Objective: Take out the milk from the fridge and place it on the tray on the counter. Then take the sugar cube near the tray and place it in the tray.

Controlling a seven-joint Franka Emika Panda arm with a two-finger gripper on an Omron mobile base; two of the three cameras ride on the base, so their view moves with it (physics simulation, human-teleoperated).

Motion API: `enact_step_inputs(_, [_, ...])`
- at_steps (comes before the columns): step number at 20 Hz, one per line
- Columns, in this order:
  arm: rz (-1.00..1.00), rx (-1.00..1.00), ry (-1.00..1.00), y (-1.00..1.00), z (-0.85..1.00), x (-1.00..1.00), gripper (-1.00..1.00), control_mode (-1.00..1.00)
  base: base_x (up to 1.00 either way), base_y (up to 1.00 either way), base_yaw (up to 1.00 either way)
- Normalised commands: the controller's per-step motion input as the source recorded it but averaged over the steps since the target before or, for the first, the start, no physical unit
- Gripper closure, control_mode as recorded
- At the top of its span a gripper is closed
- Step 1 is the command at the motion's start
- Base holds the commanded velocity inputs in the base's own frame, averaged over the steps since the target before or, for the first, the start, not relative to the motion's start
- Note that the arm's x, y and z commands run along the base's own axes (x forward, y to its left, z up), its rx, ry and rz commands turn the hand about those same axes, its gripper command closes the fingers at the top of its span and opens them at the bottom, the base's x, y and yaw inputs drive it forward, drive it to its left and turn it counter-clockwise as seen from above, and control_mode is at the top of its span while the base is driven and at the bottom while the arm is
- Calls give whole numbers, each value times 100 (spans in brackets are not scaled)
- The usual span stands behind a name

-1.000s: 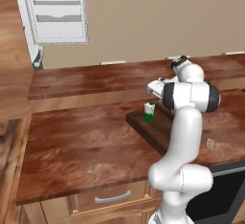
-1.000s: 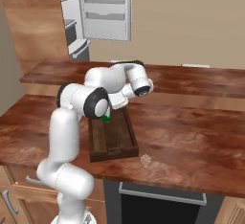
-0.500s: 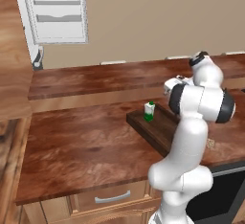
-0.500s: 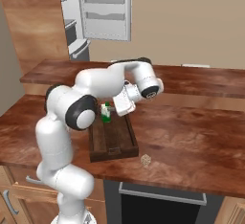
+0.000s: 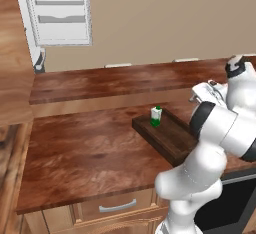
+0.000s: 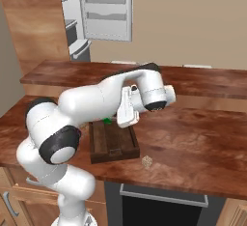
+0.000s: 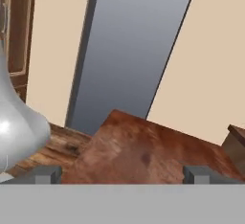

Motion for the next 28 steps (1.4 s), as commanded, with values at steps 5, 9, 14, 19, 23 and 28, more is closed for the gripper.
enact_step_inputs(5, [-24,-6,2,-30,19,-65,-100,-100,0,0,0])
enact_step_inputs(9, [-22,-10,12,-19,4,-57,-100,-100,0,0,0])
enact_step_inputs(14, [-25,-14,14,-18,0,-37,-100,-100,0,0,0])
enact_step_inputs(19, [-27,-16,16,-21,0,-12,-100,-100,0,0,0])
enact_step_inputs(23, [-26,-15,10,-16,0,-4,-100,-100,0,0,0])
enact_step_inputs(28, [-18,-14,8,-13,0,-24,-100,-100,0,0,0])
